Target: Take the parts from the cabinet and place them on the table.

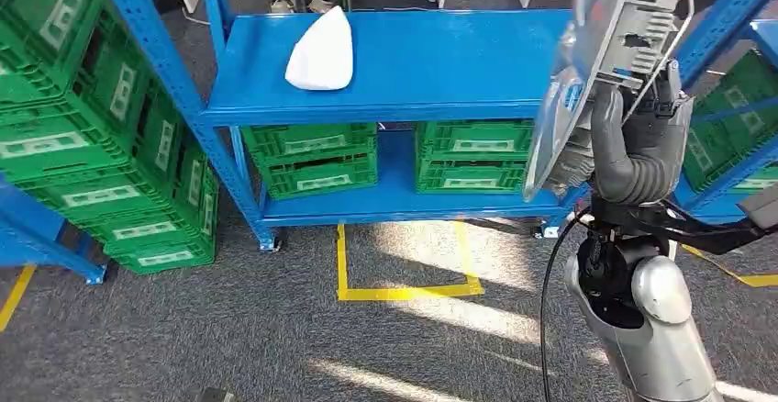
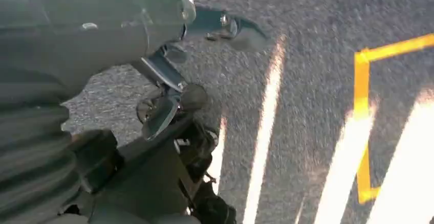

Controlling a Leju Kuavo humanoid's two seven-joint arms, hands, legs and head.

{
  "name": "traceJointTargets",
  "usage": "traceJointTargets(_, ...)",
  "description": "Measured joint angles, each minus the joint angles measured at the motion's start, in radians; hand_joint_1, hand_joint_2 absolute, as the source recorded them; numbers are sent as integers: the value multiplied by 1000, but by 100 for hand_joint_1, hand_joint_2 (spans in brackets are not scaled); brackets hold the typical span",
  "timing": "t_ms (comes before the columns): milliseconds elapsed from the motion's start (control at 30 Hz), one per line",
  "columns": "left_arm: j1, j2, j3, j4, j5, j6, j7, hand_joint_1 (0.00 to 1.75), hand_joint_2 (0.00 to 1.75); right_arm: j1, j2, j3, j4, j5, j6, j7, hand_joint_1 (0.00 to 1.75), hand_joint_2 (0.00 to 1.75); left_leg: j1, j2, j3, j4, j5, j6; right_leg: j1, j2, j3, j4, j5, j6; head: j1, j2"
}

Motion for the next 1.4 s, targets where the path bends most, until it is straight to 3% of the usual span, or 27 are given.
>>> traceJointTargets(67, 2, 0, 0, 0, 2, 0, 2, 0, 175, -2, 0, 0, 0, 0, 0, 0, 175, 175, 4, -24, 1, -8, 7, 11, -2, -17, 2, 3, -8, 9, -1, 0)
traceJointTargets(100, 3, 0, 0, 0, 2, 0, 3, 0, 175, -4, 0, 0, 0, 0, 0, 2, 175, 175, 7, -35, 2, -9, 11, 16, -6, 13, -3, 18, -28, 17, 1, 0)
traceJointTargets(167, 2, 2, 0, 0, 4, 0, 3, 0, 175, -12, -4, 0, 0, 1, 0, 4, 175, 175, 8, -57, 2, -9, 14, 21, -14, 56, -54, 154, -107, 26, 11, 0)
traceJointTargets(233, 3, 0, 0, 0, 5, 0, 4, 0, 175, -14, -5, 3, 1, 1, 0, 6, 175, 175, 8, -78, 2, -9, 15, 23, -14, 61, -119, 300, -162, 31, 13, 0)
traceJointTargets(267, 4, -1, 0, 0, 6, -1, 5, 0, 175, -16, -4, 6, 3, 0, 1, 8, 175, 175, 8, -89, 3, -9, 16, 23, -15, 61, -128, 318, -156, 31, 15, 0)
traceJointTargets(333, 3, -1, 0, 0, 9, 0, 6, 0, 175, -29, -4, 15, 8, 0, 2, 9, 175, 175, 8, -110, 5, -8, 17, 21, -17, 66, -86, 222, -81, 28, 21, 0)
traceJointTargets(367, 1, -2, 0, 0, 10, 0, 7, 0, 175, -37, -4, 18, 10, 0, 3, 9, 175, 175, 8, -121, 7, -7, 18, 20, -21, 80, -45, 130, -29, 27, 23, 0)
traceJointTargets(400, -1, -3, 0, 0, 10, -1, 7, 0, 175, -43, -5, 20, 12, 0, 6, 9, 175, 175, 9, -130, 5, -8, 19, 18, -27, 120, -11, 44, 9, 26, 25, 0)
traceJointTargets(433, -4, -3, 1, 0, 10, -1, 8, 0, 175, -47, -4, 23, 14, 0, 7, 9, 175, 175, 4, -139, -4, -5, 22, 12, -30, 151, 1, 26, 0, 24, 22, 0)
traceJointTargets(567, -5, -5, 1, 0, 10, -2, 14, 0, 175, -54, -6, 33, 19, 0, 12, 12, 175, 175, 11, -176, -26, -7, 38, -16, -25, 107, 3, -3, 0, 3, 22, 0)
traceJointTargets(600, -3, -5, 1, 0, 10, -2, 16, 0, 175, -58, -6, 36, 19, 0, 12, 13, 175, 175, 7, -118, -31, 5, 20, -17, -27, 92, 6, -10, 6, -6, 21, 0)
traceJointTargets(633, -4, -6, 1, 0, 10, -2, 17, 0, 175, -58, -5, 38, 19, 0, 12, 14, 175, 175, 6, -70, -49, 40, -11, -24, -24, 83, 6, -13, 7, -10, 6, 0)
traceJointTargets(700, -4, -8, 1, 0, 10, -2, 18, 0, 175, -59, -6, 39, 20, 0, 10, 15, 175, 175, 16, -59, -116, 190, -90, -33, -19, 57, 6, -12, 6, -14, -4, 0)
traceJointTargets(733, -2, -10, 1, 0, 10, -2, 19, 0, 175, -58, -6, 40, 20, 0, 10, 15, 175, 175, 18, -64, -151, 265, -116, -36, -19, 43, 5, -12, 6, -15, -5, 0)
traceJointTargets(767, 0, -11, 1, 0, 10, -2, 19, 0, 175, -57, -6, 40, 21, 0, 10, 16, 175, 175, 20, -66, -166, 297, -119, -38, -18, 31, 5, -11, 6, -15, -6, 0)
traceJointTargets(800, 3, -12, 1, 0, 10, -2, 19, 0, 175, -56, -6, 40, 22, 0, 10, 16, 175, 175, 20, -67, -157, 280, -98, -39, -19, 19, 5, -11, 5, -15, -7, 0)
traceJointTargets(867, 4, -12, 1, 0, 10, -1, 20, 0, 175, -57, -6, 40, 23, 0, 10, 17, 175, 175, 19, -51, -79, 142, -18, -36, -18, 1, 7, -9, 2, -11, -7, 0)
traceJointTargets(900, 4, -12, 1, 0, 10, -1, 20, 0, 175, -58, -6, 40, 23, 0, 10, 17, 175, 175, 16, -18, -29, 55, 18, -31, -18, -7, 8, -7, -1, -7, -8, 0)
traceJointTargets(933, 2, -12, 1, 0, 10, -1, 19, 0, 175, -58, -6, 40, 23, 0, 10, 17, 175, 175, 3, 45, -9, 15, 11, -29, -12, -13, 7, -4, -4, -3, -10, 0)
traceJointTargets(1067, 3, -15, 1, 0, 10, 0, 19, 0, 175, -59, -6, 40, 23, 0, 10, 18, 175, 175, -1, -5, -10, -5, 13, -6, -9, -60, 9, 0, -10, 11, -4, 0)
traceJointTargets(1100, 3, -17, 1, 0, 10, 0, 19, 0, 175, -59, -7, 39, 23, 0, 9, 18, 175, 175, 7, -18, -6, -10, 18, 3, -15, -41, 7, 11, -28, 19, -3, 0)
traceJointTargets(1133, 1, -17, 1, 0, 10, 0, 19, 0, 175, -58, -9, 39, 22, 0, 10, 18, 175, 175, 8, -33, -7, -10, 20, 6, -19, 14, -2, 42, -51, 24, -2, 0)
traceJointTargets(1167, 0, -16, 1, 0, 10, 0, 19, 0, 175, -59, -11, 38, 22, 0, 9, 18, 175, 175, 9, -45, -7, -10, 22, 11, -22, 45, -27, 104, -88, 26, 8, 0)
traceJointTargets(1233, -1, -22, 1, 0, 10, 0, 19, 0, 175, -57, -14, 38, 23, 0, 9, 18, 175, 175, 7, -78, -9, -9, 24, 15, -22, 62, -104, 274, -161, 31, 17, 0)
traceJointTargets(1267, 1, -24, 1, 0, 10, 0, 19, 0, 175, -55, -14, 38, 23, 0, 9, 18, 175, 175, 7, -93, -8, -9, 25, 16, -22, 63, -124, 316, -167, 31, 19, 0)
traceJointTargets(1333, 6, -24, 1, 0, 10, 0, 19, 0, 175, -52, -14, 38, 23, 0, 9, 18, 175, 175, 7, -120, -7, -8, 26, 16, -23, 66, -106, 265, -111, 27, 25, 0)
traceJointTargets(1400, 7, -24, 1, 0, 10, 0, 19, 0, 175, -52, -15, 37, 22, 0, 9, 19, 175, 175, 8, -144, -1, -7, 26, 15, -25, 88, -32, 91, -9, 23, 30, 0)
